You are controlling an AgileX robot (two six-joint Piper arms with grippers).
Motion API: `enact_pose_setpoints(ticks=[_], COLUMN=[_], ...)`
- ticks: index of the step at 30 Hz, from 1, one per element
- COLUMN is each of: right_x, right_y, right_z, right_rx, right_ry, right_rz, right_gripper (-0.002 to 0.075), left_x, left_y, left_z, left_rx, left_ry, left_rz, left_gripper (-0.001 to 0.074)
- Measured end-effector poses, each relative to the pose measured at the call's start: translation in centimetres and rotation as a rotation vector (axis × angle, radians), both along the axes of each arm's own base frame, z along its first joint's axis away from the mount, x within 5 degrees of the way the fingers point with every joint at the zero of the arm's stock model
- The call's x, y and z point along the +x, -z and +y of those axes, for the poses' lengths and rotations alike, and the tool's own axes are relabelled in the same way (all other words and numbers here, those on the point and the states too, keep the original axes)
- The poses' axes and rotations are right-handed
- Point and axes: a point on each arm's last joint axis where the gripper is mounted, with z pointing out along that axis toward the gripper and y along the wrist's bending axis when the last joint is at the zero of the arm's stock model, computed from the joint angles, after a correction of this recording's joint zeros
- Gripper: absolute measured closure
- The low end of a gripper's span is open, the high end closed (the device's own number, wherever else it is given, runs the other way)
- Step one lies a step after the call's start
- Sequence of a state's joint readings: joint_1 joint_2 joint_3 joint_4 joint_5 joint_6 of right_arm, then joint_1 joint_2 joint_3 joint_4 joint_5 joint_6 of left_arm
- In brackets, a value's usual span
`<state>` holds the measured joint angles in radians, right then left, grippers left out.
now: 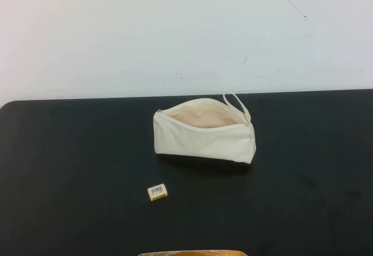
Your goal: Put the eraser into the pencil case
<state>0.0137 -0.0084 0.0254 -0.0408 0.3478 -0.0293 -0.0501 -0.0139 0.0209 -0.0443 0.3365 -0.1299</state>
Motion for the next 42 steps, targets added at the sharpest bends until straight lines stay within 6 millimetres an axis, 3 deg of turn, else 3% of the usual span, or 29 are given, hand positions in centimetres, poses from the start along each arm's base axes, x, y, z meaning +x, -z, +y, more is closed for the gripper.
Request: enact_pose_setpoints(ticks=[42], right_x=[0.0], right_y=[0.0], right_z=[-0.01], right_rx=[-0.002], right_ry=[0.0], right_rz=[0.0], right_gripper=[0.0727], left_x=[0.16], left_y=[-0.36], left_z=[0.01], left_rx=[-0.003], left_ry=[-0.002], left_rz=[-0.057], left_gripper=[0.0736])
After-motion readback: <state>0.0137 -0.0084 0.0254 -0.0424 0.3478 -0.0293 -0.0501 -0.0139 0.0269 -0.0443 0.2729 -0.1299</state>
